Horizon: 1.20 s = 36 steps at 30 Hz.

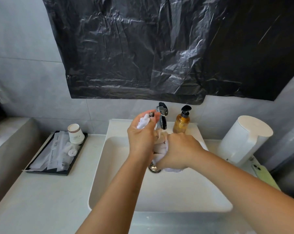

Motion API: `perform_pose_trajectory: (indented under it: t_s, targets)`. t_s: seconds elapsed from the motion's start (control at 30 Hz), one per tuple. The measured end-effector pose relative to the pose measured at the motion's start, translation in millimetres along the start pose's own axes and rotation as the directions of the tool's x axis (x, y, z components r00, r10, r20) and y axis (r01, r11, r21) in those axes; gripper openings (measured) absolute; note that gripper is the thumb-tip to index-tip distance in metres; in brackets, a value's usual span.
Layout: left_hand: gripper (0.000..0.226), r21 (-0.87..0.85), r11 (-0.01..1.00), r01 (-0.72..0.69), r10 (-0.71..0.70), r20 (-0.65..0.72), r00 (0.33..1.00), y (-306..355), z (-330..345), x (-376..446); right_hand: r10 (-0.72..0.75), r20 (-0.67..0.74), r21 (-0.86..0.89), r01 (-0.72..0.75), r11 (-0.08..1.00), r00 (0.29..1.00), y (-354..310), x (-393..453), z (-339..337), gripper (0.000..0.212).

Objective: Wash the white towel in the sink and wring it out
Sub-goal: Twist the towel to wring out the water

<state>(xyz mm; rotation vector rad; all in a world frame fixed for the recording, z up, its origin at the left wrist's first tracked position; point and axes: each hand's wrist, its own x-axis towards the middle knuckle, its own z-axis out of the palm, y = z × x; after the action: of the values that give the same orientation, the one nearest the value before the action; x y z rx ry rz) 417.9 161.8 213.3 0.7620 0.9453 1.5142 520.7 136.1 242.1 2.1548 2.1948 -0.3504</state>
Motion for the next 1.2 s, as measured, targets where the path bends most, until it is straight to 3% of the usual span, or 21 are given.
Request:
perform_pose_trajectory:
  t_s: [0.1,0.23,0.33,0.53,0.6,0.7,0.97,1.1,1.13,1.17,1.2]
  targets:
    - [0.017,0.015,0.996,0.087,-0.088,0.133,0.987,-3.0,-3.3,5.2,0.007,0.309,0.183,-0.067,0.981,0.951,13.3,11.3,-5.6,0.048]
    - [0.037,0.007,0.97,0.242,-0.237,0.228,0.944,-18.3,-7.6,16.5,-0.053,0.569,0.318,-0.161,0.934,0.821,28.3,28.9,-1.0,0.052]
    - [0.041,-0.075,0.915,0.397,-0.364,0.275,0.89,-34.5,-10.9,24.3,-0.107,0.731,0.377,-0.269,0.886,0.674,38.6,42.8,14.7,0.058]
    - [0.047,-0.197,0.695,0.692,-0.625,0.312,0.716,-81.7,-22.4,32.2,-0.253,0.893,0.409,-0.437,0.801,0.373,63.8,64.7,61.0,0.043]
    - [0.049,-0.223,0.625,0.748,-0.685,0.304,0.663,-97.5,-26.8,30.9,-0.317,0.904,0.422,-0.489,0.763,0.286,73.6,68.1,82.0,0.048]
    - [0.046,-0.251,0.567,0.784,-0.728,0.292,0.62,-116.7,-33.9,29.8,-0.427,0.879,0.466,-0.579,0.669,0.214,87.3,69.7,112.1,0.056]
    - [0.045,-0.17,0.538,0.825,-0.751,0.349,0.561,-132.2,-40.2,37.1,-0.707,0.663,0.622,-0.706,0.34,0.244,85.4,54.6,154.0,0.044]
    - [0.045,-0.106,0.506,0.856,-0.745,0.446,0.496,-126.0,-33.1,42.3,-0.827,0.501,0.629,-0.763,0.147,0.254,71.8,52.8,146.6,0.016]
    - [0.046,-0.077,0.504,0.86,-0.745,0.465,0.478,-123.9,-30.5,44.0,-0.728,0.613,0.583,-0.797,0.155,0.307,66.8,53.0,145.0,0.049]
    - [0.046,-0.045,0.509,0.86,-0.744,0.48,0.466,-122.6,-28.3,45.8,-0.534,0.724,0.596,-0.786,0.166,0.437,64.8,54.2,154.2,0.084]
    - [0.047,-0.016,0.515,0.857,-0.743,0.49,0.456,-122.3,-26.5,47.6,-0.48,0.736,0.592,-0.798,0.113,0.478,75.0,54.5,174.0,0.091]
